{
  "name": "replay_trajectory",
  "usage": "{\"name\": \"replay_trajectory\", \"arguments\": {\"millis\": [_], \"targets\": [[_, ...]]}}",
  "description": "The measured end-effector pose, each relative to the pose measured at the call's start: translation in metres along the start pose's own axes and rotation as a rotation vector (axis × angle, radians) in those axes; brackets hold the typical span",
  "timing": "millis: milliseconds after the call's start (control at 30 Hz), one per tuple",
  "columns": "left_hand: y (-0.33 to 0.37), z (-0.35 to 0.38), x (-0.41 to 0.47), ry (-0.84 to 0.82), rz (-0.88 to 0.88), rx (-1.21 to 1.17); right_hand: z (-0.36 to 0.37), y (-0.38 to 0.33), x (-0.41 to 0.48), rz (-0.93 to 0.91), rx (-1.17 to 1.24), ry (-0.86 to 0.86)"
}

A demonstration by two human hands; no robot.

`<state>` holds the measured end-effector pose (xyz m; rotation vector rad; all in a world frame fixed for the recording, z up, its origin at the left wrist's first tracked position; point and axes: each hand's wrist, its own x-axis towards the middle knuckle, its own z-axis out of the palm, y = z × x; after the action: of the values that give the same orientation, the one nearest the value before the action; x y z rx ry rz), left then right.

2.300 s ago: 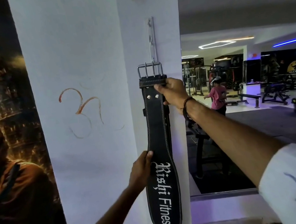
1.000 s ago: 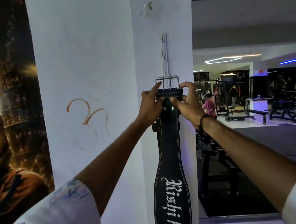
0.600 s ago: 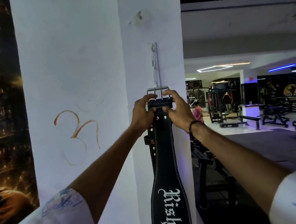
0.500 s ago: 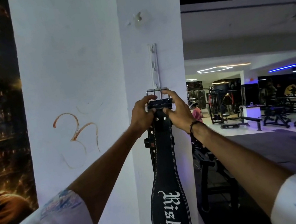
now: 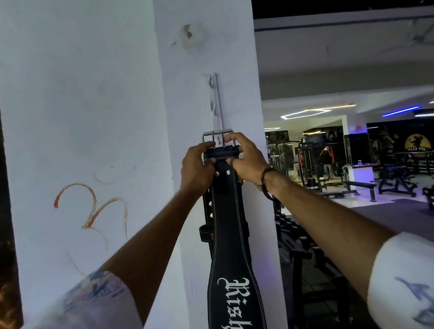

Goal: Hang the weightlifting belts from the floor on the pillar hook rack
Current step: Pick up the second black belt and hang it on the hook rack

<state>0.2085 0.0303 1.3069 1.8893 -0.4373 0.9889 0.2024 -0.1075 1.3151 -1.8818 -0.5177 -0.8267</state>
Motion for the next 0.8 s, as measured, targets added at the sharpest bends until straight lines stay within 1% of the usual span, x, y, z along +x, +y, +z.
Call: {"name": "replay_trajectory", "arguments": {"millis": [133,200,267,367,500,600,800], "targets": [[-0.002,0.003,0.017,-0.043,-0.061,0.038,0.003,0.003,0.021,0.122,0.026,-0.095],[-0.007,0.006,0.018,-0.065,-0.086,0.045,0.007,0.007,0.027,0.154,0.006,-0.112],[-0.01,0.01,0.017,-0.061,-0.083,0.07,0.01,0.012,0.028,0.169,0.017,-0.071],[-0.009,0.01,0.018,-0.06,-0.072,0.106,0.015,0.01,0.028,0.172,0.078,0.042],[-0.002,0.004,0.027,-0.082,-0.086,0.113,0.015,0.002,0.038,0.165,0.014,0.159],[0.002,0.0,0.033,-0.087,-0.101,0.089,0.015,-0.003,0.046,0.194,-0.014,0.185],[0.0,-0.001,0.025,-0.13,-0.159,0.077,0.017,-0.002,0.042,0.247,-0.036,0.179]]}}
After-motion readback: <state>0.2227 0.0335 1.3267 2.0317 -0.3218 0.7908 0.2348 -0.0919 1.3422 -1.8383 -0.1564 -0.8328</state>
